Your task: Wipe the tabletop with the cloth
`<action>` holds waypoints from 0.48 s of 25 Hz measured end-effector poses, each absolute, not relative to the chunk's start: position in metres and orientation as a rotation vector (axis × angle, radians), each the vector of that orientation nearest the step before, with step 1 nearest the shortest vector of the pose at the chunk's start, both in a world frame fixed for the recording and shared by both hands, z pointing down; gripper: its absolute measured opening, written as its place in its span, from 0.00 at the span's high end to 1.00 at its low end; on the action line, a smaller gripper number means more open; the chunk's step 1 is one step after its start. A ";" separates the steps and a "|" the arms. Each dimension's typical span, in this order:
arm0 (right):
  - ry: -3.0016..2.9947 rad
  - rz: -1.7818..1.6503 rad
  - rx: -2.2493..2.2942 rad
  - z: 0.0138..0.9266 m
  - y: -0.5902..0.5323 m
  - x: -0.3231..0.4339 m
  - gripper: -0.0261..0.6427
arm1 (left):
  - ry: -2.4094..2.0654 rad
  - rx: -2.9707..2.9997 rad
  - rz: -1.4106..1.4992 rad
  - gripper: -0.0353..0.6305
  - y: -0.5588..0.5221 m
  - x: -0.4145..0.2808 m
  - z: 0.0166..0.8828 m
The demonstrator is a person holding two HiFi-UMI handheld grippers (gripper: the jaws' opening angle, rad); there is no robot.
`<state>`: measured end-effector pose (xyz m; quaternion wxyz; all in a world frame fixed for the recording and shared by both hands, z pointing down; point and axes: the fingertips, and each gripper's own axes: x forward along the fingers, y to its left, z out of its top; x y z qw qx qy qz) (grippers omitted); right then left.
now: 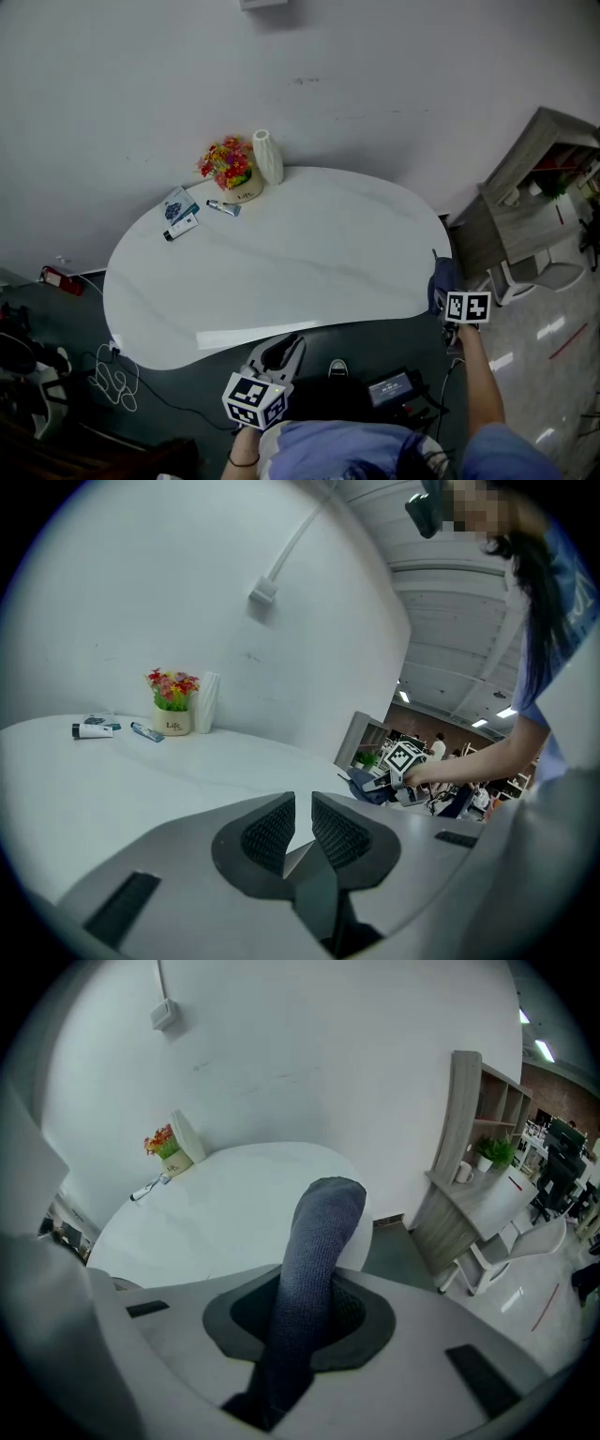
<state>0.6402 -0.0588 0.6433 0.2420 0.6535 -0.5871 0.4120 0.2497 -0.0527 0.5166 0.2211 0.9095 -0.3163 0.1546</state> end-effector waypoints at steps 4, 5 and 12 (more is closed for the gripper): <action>-1.679 1.105 1.775 0.629 -0.071 0.601 0.86 | -0.928 2.490 0.421 0.85 -0.051 0.216 0.519; -1.700 1.096 1.763 0.626 -0.076 0.588 0.86 | -0.943 2.482 0.415 0.85 -0.050 0.205 0.518; -1.869 1.045 1.643 0.598 -0.112 0.449 0.86 | -1.043 2.444 0.391 0.85 -0.040 0.104 0.514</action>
